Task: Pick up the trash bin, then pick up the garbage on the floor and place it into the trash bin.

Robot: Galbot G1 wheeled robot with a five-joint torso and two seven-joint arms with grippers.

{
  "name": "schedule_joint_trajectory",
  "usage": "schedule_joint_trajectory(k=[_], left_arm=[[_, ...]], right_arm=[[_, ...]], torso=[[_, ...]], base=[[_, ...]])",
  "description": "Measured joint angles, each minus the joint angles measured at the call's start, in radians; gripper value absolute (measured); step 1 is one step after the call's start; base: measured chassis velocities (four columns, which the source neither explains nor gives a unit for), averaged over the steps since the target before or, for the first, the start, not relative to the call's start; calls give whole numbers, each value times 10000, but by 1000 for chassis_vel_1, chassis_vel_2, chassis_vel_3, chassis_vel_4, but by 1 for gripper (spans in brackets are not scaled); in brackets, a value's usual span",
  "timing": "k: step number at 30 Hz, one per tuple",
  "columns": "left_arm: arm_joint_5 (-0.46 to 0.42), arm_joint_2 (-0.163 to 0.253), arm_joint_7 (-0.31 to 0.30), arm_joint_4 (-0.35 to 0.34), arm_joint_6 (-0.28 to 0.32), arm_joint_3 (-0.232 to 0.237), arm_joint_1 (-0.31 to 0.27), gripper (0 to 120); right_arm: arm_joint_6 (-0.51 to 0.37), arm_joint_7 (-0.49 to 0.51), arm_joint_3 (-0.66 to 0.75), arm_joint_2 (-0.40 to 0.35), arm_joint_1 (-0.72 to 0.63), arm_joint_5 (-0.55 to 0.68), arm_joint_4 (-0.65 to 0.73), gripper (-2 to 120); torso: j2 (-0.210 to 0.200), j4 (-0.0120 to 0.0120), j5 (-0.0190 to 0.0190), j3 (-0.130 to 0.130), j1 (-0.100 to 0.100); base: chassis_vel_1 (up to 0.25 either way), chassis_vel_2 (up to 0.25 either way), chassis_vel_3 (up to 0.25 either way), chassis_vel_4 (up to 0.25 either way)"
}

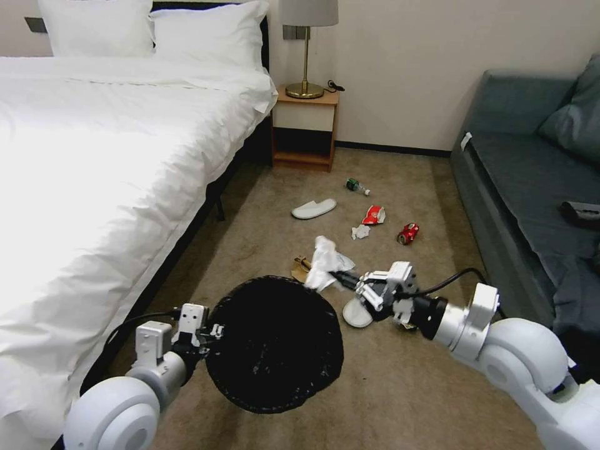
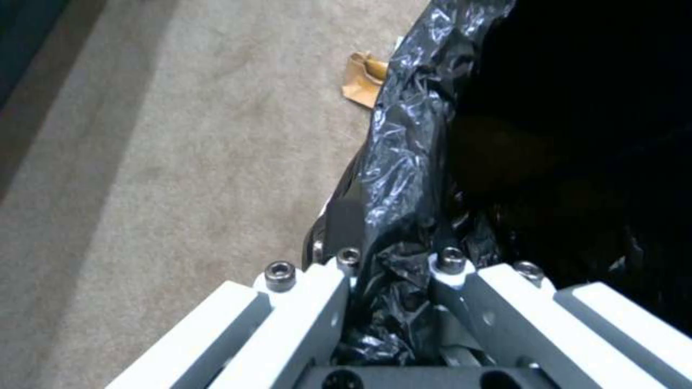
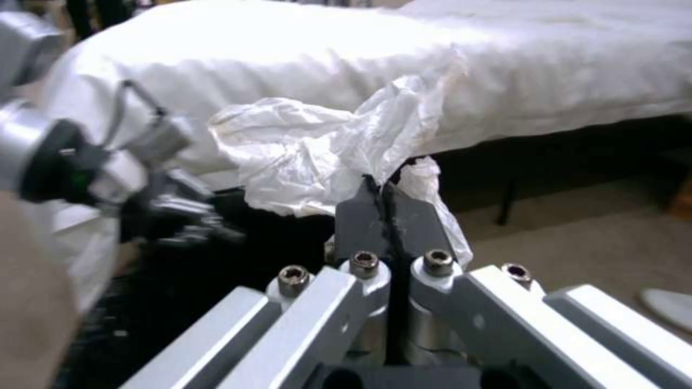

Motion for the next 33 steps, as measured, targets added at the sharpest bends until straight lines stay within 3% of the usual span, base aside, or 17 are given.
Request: schedule_joint_trajectory(k=[8, 14, 16, 27, 29, 31, 33], left_arm=[[40, -4, -99, -32, 1, 156, 37, 2], [63, -39, -104, -111, 0, 82, 131, 2], [81, -165, -108, -178, 1, -20, 207, 2], [75, -228, -105, -192, 2, -94, 187, 2], [62, -227, -87, -192, 2, -95, 164, 2], [57, -226, -81, -192, 2, -96, 159, 2], [52, -226, -74, -193, 2, -96, 157, 2]], right_arm=[[-192, 320, -1301, -148, -58, -760, 610, 0], [-205, 389, -1495, -310, -283, -1185, 708, 1], [-29, 320, -1557, -391, -275, -1713, 647, 22], [2, 344, -1698, -343, -192, -1916, 515, 55], [18, 409, -1659, -320, -167, -1915, 506, 69], [19, 440, -1631, -314, -161, -1895, 522, 72], [24, 542, -1522, -300, -144, -1783, 604, 84]], torso=[[0, 2, 1, 0, 0], [0, 1, 1, 0, -1], [0, 1, 1, -1, 0], [0, 1, 1, 0, 0], [0, 1, 1, 0, 0], [0, 1, 1, 0, 0], [0, 1, 1, 0, 0]], base=[[0, 0, 0, 0], [0, 0, 0, 0], [0, 0, 0, 0], [0, 0, 0, 0], [0, 0, 0, 0], [0, 0, 0, 0], [0, 0, 0, 0]])
